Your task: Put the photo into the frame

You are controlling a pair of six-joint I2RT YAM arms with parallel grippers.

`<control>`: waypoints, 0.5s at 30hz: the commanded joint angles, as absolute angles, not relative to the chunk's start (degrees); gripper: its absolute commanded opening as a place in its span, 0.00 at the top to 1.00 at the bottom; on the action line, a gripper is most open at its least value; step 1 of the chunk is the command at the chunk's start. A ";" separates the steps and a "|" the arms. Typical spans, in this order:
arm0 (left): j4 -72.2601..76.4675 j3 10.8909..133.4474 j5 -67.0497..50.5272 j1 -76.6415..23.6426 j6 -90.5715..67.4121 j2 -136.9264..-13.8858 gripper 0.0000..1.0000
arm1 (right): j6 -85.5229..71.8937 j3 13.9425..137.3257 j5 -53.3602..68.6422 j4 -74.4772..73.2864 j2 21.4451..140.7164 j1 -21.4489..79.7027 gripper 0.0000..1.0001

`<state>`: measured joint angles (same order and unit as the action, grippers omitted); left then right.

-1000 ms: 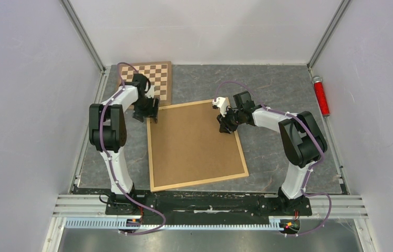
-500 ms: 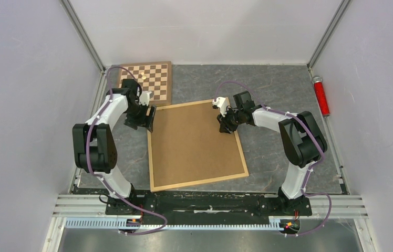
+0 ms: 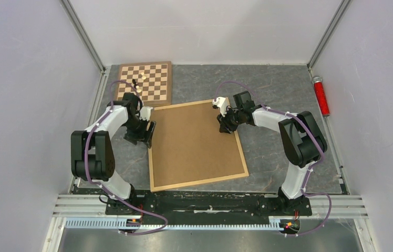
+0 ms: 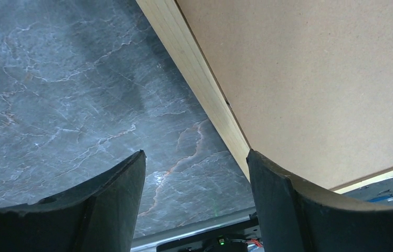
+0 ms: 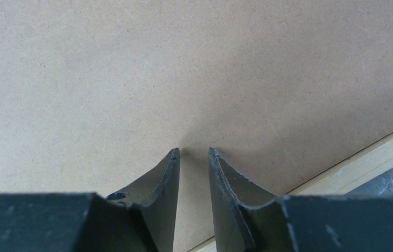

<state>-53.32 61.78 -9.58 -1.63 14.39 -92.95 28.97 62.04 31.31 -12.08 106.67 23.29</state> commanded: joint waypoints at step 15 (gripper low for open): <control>-46.72 61.92 -8.80 -1.80 11.73 -96.25 0.24 | 27.33 58.72 29.45 -22.85 111.16 24.08 0.71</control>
<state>-48.86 61.63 -9.02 -1.63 13.61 -94.98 28.75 62.04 31.27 -12.05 106.67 23.29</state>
